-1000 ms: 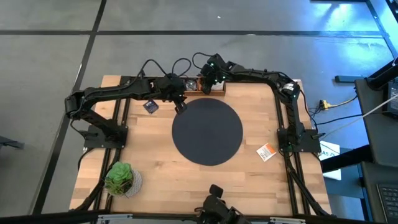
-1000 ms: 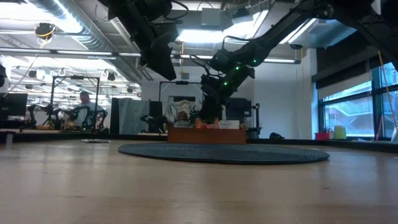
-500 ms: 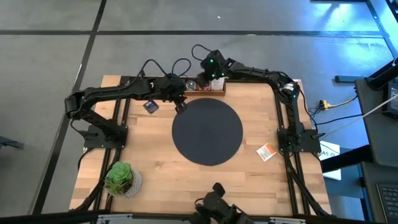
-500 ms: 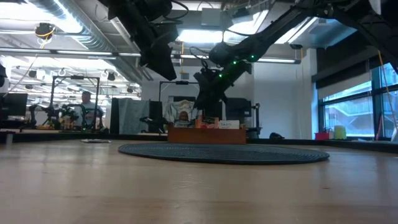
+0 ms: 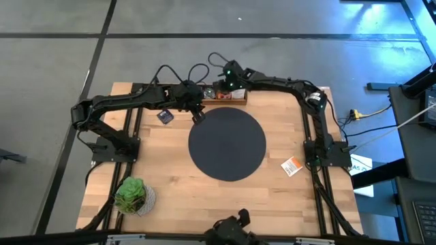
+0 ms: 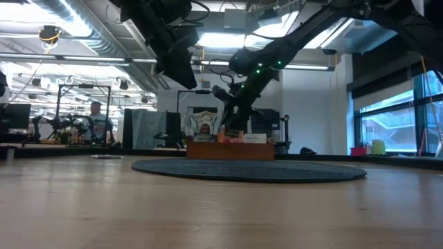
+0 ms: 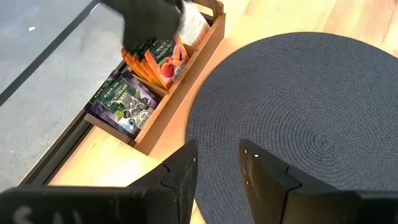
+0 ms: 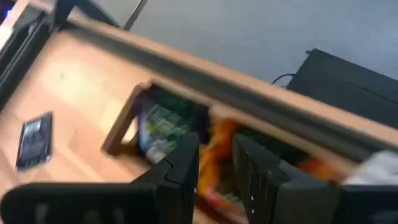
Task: Pick & Place Tea
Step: Put the orange tea bag into the middle section of the wooden organizer
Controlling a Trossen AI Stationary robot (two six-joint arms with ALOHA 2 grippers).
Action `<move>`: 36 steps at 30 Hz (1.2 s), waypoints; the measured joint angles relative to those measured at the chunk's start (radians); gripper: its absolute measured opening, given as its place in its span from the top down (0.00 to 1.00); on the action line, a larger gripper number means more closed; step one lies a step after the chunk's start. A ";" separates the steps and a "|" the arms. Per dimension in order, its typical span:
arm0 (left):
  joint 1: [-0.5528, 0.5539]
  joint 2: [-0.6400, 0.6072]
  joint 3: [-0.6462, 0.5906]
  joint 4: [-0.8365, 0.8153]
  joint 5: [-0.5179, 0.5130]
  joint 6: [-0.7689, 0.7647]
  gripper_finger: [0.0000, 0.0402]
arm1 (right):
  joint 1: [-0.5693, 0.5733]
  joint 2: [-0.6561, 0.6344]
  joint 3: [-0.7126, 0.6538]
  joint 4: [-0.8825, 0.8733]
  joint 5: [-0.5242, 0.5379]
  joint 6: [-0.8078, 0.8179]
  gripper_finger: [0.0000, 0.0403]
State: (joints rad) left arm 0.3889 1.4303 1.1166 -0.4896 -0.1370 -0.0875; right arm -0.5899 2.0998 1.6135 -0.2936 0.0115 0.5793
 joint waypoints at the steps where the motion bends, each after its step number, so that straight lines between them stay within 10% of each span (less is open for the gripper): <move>1: 0.000 0.000 0.000 0.000 0.000 0.000 0.71 | 0.010 0.000 0.000 -0.001 0.006 -0.004 0.75; 14: -0.003 0.000 0.000 0.000 0.001 -0.007 0.72 | 0.153 -0.022 0.000 -0.111 0.422 0.073 0.75; 26: -0.026 0.000 0.000 -0.006 0.028 -0.023 0.72 | 0.190 -0.113 -0.032 -0.338 0.569 0.192 0.75; 36: -0.042 0.000 0.000 -0.005 0.032 -0.023 0.71 | 0.226 -0.355 -0.465 0.291 0.389 0.110 0.75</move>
State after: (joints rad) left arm 0.3466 1.4303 1.1164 -0.4947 -0.1049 -0.1101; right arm -0.3637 1.7445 1.1481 -0.0025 0.4010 0.6888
